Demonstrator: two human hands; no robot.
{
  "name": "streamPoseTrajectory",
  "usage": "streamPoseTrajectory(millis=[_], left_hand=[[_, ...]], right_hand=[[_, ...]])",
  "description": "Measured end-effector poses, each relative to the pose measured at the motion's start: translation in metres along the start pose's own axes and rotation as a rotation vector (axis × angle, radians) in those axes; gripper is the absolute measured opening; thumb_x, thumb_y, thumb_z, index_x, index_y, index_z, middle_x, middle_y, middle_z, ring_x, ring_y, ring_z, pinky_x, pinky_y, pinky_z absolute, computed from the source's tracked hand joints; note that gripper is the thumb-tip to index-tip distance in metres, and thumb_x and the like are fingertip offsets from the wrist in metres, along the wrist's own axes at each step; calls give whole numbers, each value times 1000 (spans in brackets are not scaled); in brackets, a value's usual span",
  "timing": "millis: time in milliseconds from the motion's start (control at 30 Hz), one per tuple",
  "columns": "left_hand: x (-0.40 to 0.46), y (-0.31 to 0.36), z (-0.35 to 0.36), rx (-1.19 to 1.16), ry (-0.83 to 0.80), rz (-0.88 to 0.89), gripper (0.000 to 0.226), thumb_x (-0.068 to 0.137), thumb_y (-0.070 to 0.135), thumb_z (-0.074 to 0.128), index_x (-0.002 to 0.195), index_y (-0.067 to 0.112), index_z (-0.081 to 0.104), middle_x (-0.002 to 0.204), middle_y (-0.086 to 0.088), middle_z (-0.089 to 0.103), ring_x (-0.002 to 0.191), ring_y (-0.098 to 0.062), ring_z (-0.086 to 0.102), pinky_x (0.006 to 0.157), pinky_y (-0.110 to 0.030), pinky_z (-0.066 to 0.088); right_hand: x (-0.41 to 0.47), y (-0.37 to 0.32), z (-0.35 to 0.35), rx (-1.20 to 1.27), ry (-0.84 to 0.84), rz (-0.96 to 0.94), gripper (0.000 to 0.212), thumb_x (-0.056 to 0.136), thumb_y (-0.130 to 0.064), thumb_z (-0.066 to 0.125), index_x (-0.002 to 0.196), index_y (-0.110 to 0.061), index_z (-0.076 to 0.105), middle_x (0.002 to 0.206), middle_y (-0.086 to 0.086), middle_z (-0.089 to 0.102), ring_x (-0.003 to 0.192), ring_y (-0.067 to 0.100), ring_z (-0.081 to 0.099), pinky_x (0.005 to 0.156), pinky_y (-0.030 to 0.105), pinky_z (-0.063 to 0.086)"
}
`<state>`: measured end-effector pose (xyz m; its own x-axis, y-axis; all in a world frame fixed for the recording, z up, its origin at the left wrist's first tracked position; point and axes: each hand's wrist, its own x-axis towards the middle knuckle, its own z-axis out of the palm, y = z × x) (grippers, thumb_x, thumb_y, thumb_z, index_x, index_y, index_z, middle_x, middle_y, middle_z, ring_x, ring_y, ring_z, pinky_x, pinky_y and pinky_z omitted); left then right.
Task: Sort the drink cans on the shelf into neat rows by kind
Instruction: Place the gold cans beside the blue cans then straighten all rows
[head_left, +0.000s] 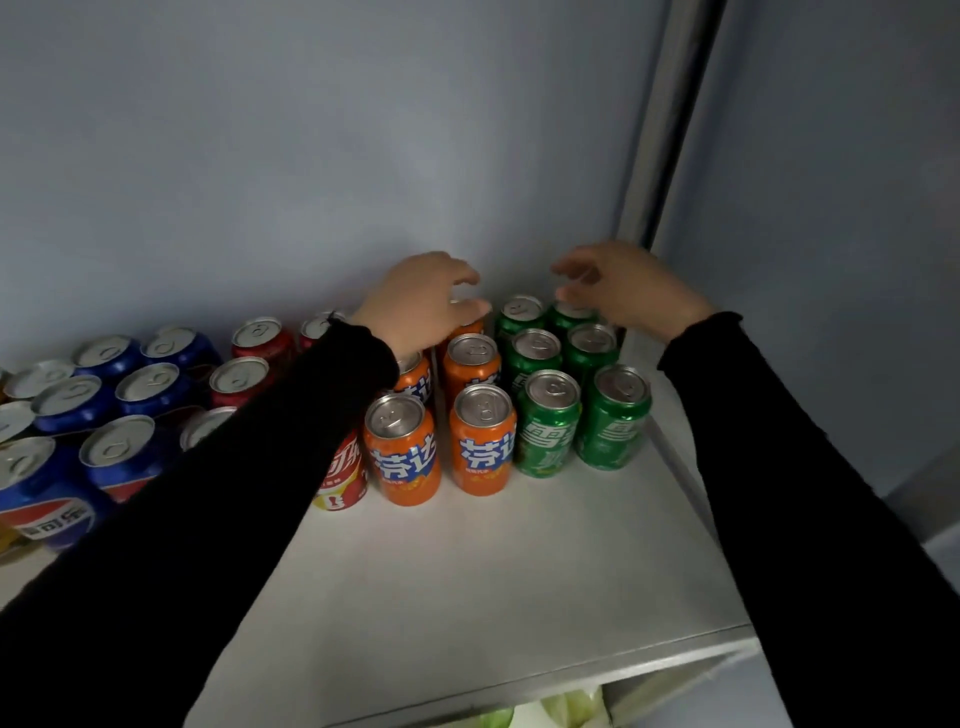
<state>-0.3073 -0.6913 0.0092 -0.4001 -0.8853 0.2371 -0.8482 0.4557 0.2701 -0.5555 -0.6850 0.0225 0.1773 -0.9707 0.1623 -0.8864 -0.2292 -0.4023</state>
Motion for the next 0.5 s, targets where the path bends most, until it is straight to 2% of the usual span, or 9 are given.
streamPoseTrajectory(millis=[167, 233, 333, 400, 500], left_hand=[[11, 55, 19, 115, -116, 165, 47, 95, 49, 61, 124, 13, 67, 118, -11, 64, 111, -29, 58, 86, -35, 41], [13, 60, 29, 165, -163, 168, 43, 95, 50, 60, 110, 11, 70, 106, -12, 66, 102, -30, 60, 75, -35, 41], [14, 61, 39, 116, -169, 125, 37, 94, 48, 63, 91, 12, 70, 86, -7, 64, 86, -26, 62, 64, -33, 35], [14, 62, 41, 105, -159, 105, 36, 92, 48, 64, 88, 13, 70, 82, -5, 62, 82, -25, 61, 62, -32, 31], [12, 64, 44, 116, -133, 87, 37, 93, 48, 63, 92, 12, 72, 88, -8, 66, 84, -24, 61, 64, -32, 33]], right_hand=[[-25, 21, 10, -136, -58, 96, 45, 85, -36, 76, 124, -17, 67, 124, 8, 66, 113, 27, 62, 87, 30, 45], [-31, 24, 18, -150, -44, 97, 46, 84, -38, 77, 123, -16, 67, 121, 10, 67, 111, 29, 62, 83, 29, 43], [-34, 27, 27, -173, -18, 91, 40, 82, -35, 77, 115, -14, 70, 116, 12, 68, 107, 30, 62, 86, 34, 48], [-35, 29, 30, -167, -3, 86, 39, 83, -33, 77, 116, -14, 70, 117, 12, 66, 108, 31, 62, 86, 34, 46], [-37, 30, 30, -169, -8, 81, 41, 87, -30, 74, 125, -15, 66, 122, 14, 63, 112, 32, 60, 88, 34, 44]])
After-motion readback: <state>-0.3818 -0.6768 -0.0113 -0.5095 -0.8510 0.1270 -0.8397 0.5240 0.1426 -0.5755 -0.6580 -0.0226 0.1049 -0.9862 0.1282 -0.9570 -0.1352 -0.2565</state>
